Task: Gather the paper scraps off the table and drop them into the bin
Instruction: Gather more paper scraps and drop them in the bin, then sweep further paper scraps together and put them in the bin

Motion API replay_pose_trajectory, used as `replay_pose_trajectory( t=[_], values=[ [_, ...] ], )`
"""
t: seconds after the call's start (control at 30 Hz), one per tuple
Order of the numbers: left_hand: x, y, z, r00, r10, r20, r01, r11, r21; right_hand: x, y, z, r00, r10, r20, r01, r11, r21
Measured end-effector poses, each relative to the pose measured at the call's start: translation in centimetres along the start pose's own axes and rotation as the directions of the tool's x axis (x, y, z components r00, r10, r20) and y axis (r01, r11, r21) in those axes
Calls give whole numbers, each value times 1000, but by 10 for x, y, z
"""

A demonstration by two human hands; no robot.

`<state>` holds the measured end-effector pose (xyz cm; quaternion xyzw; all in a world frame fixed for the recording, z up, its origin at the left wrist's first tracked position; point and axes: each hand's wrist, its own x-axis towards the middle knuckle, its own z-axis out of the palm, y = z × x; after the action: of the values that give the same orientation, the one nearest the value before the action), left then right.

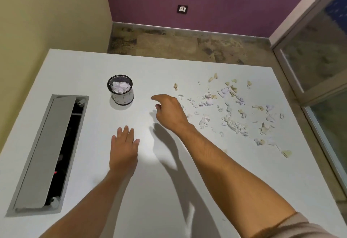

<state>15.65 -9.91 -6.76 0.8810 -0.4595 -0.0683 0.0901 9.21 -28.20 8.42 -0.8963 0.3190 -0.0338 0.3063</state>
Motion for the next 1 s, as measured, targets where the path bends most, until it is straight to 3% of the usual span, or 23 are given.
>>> replay_pose_trajectory(
  t=[0.13, 0.47, 0.73, 0.87, 1.0],
  values=[
    [-10, 53, -10, 991, -123, 45, 130, 957, -259, -50, 34, -2, 997, 59, -48, -57, 997, 47],
    [-58, 154, -13, 989, 82, 120, -41, 949, -314, -177, 150, -11, 948, 285, -142, -272, 957, 100],
    [-105, 221, 9, 970, 176, 168, -126, 954, -274, -277, 252, -23, 909, 411, -74, -406, 911, 74],
    [-133, 253, 32, 946, 251, 205, -210, 957, -202, -328, 297, -25, 901, 407, -148, -414, 910, -21],
    [-163, 279, 62, 929, 197, 312, -160, 977, -140, -367, 332, -19, 870, 483, -100, -493, 860, -130]
  ],
)
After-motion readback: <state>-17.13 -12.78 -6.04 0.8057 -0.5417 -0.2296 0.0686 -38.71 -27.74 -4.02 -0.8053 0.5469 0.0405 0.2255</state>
